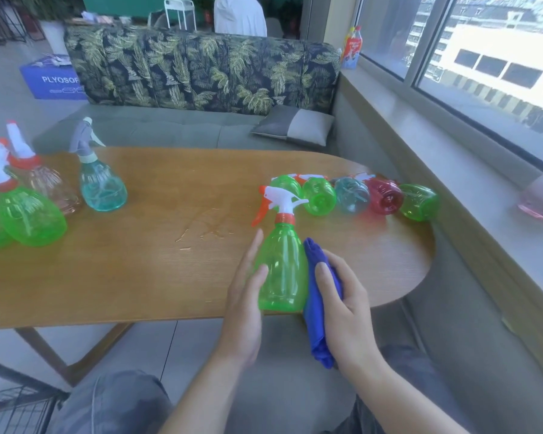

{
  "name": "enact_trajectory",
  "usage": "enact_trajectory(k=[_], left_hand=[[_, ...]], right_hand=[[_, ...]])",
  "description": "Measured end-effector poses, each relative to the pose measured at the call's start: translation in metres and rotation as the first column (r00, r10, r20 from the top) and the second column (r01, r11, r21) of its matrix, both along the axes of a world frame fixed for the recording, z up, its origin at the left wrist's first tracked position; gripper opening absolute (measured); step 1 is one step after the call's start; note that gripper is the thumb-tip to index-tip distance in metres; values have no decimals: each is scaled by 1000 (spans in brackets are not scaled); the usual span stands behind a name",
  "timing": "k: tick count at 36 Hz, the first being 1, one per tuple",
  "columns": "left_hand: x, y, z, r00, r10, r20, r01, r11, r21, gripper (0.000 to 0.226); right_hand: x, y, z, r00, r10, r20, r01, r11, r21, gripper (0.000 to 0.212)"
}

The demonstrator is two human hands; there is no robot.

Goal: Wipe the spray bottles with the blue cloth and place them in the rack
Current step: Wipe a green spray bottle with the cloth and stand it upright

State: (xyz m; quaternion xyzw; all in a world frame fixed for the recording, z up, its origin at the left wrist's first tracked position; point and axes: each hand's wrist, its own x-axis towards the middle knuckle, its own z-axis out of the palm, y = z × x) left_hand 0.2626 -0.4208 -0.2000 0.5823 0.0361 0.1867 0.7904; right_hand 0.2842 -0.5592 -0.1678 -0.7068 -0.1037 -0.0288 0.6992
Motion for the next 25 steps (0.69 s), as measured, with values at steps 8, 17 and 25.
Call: enact_trajectory(k=[8, 17, 25], left_hand=[[0, -4, 1, 998, 61, 0, -61, 998, -2, 44], [-4, -8, 12, 995, 84, 49, -88, 994, 69, 45], [-4, -5, 18, 995, 101, 6, -100, 991, -93, 39]], right_hand=[[-6, 0, 0, 998, 23, 62, -17, 995, -93, 29], [41, -3, 38, 919, 61, 389, 99, 920, -378, 29], [34, 8, 28, 742, 295, 603, 188, 771, -608, 32]])
